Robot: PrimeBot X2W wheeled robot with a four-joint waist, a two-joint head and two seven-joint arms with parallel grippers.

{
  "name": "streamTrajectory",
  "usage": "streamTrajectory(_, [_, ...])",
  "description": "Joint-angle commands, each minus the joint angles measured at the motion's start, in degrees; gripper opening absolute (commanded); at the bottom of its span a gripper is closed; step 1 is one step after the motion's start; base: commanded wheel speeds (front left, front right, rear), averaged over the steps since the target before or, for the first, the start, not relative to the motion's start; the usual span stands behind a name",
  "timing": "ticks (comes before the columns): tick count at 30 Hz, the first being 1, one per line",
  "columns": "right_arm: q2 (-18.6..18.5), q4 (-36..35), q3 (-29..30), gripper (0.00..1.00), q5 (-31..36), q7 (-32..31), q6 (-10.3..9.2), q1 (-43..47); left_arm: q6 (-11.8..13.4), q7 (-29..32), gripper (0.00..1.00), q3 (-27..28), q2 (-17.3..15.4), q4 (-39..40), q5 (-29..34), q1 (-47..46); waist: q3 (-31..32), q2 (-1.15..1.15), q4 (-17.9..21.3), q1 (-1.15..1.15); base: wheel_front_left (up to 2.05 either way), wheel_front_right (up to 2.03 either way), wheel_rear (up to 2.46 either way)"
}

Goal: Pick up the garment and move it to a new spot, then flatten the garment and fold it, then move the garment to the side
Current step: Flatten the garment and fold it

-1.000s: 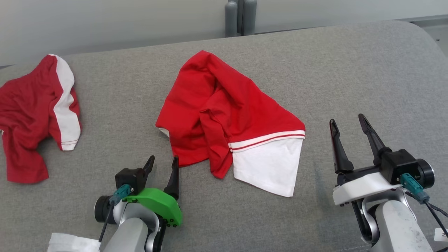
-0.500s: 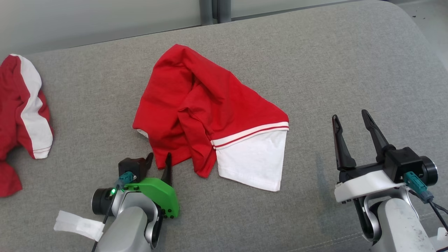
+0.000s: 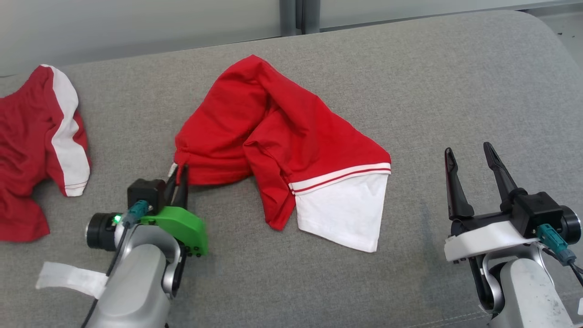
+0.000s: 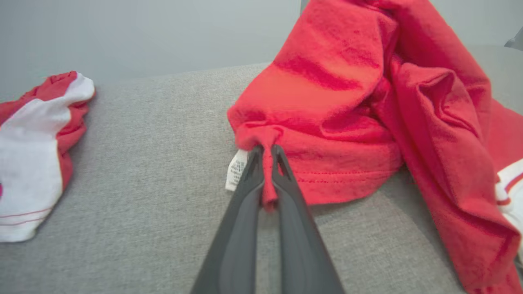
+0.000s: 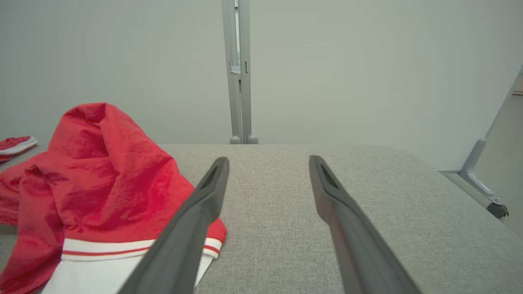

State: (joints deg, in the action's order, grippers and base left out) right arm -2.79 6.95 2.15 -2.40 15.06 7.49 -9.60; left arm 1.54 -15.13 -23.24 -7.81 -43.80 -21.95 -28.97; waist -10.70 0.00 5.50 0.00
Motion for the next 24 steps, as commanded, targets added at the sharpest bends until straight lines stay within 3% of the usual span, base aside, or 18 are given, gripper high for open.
streamTrajectory(1, [-0.18, -0.18, 0.03, 1.0, -0.07, 0.24, 0.0, 0.63, 0.36, 0.01, 0.0, 0.86, -1.67, 0.76, 0.53, -0.91, 0.53, 0.0, -0.78, 0.0, 0.0, 0.0, 0.0])
streamTrajectory(13, [-0.19, 0.01, -0.64, 1.0, -0.3, 0.24, 0.0, 0.41, -1.52, 1.53, 0.0, 2.37, -11.92, 1.58, 2.84, -8.22, 0.62, 0.0, -0.53, 0.0, 0.0, 0.0, 0.0])
streamTrajectory(24, [-0.19, 0.22, -1.6, 1.0, -1.01, 0.24, 0.0, 0.76, -3.43, 5.92, 0.0, 0.6, -17.69, 7.05, 5.84, -17.95, 1.0, 0.0, 2.5, 0.0, 0.0, 0.0, 0.0])
